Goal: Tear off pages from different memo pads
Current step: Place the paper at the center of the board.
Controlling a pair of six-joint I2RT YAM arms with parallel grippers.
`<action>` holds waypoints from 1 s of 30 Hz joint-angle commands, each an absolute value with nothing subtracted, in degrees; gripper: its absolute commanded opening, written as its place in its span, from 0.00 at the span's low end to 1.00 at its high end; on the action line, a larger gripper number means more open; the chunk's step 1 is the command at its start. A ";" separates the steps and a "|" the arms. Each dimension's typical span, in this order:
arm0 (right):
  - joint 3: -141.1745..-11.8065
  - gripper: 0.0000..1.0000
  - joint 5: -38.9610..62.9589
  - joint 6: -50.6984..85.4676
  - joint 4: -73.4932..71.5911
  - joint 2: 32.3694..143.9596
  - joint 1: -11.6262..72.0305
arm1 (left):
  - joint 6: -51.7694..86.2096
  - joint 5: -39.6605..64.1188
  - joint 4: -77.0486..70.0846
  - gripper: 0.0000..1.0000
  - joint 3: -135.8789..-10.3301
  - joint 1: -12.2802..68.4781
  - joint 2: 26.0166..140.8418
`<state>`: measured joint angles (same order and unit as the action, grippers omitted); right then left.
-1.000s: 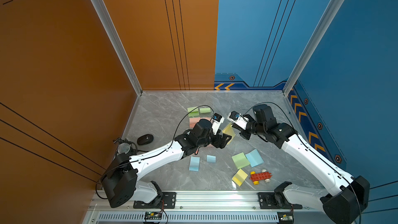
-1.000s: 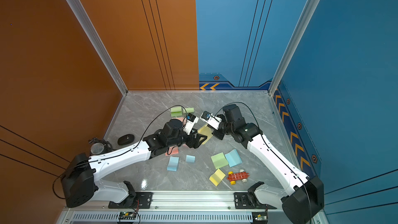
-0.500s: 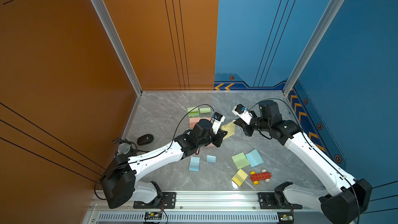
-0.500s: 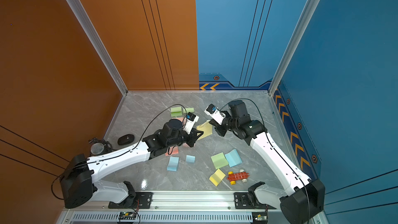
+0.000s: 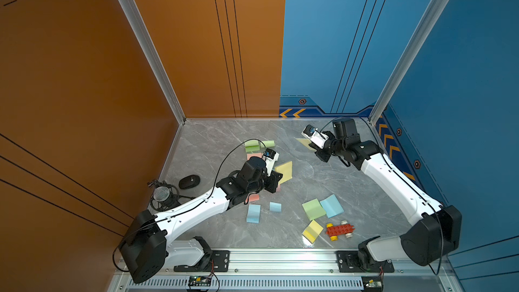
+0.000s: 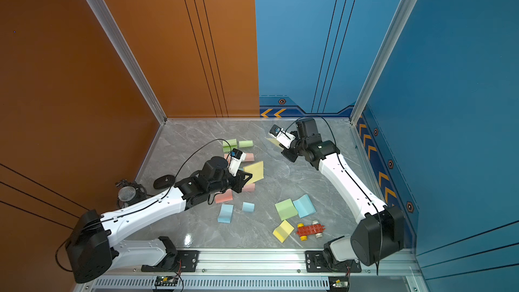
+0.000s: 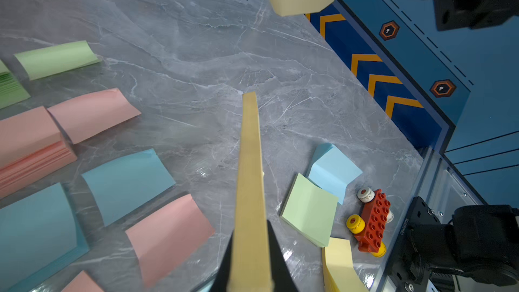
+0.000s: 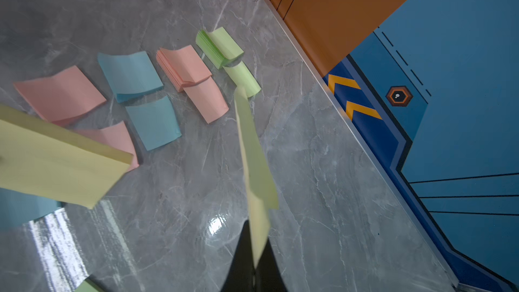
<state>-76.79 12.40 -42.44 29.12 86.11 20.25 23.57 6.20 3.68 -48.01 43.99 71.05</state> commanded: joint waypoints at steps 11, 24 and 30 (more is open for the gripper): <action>-98.63 0.00 -15.49 -66.42 33.53 120.40 16.57 | 27.00 6.25 7.12 0.00 -45.24 42.83 61.31; -105.28 0.10 -12.84 -72.01 33.66 130.24 16.03 | 26.25 7.36 7.12 0.00 -48.32 44.75 64.73; -104.55 0.46 -11.59 -69.13 35.33 128.47 16.38 | 26.96 6.18 7.30 0.00 -50.44 43.59 66.82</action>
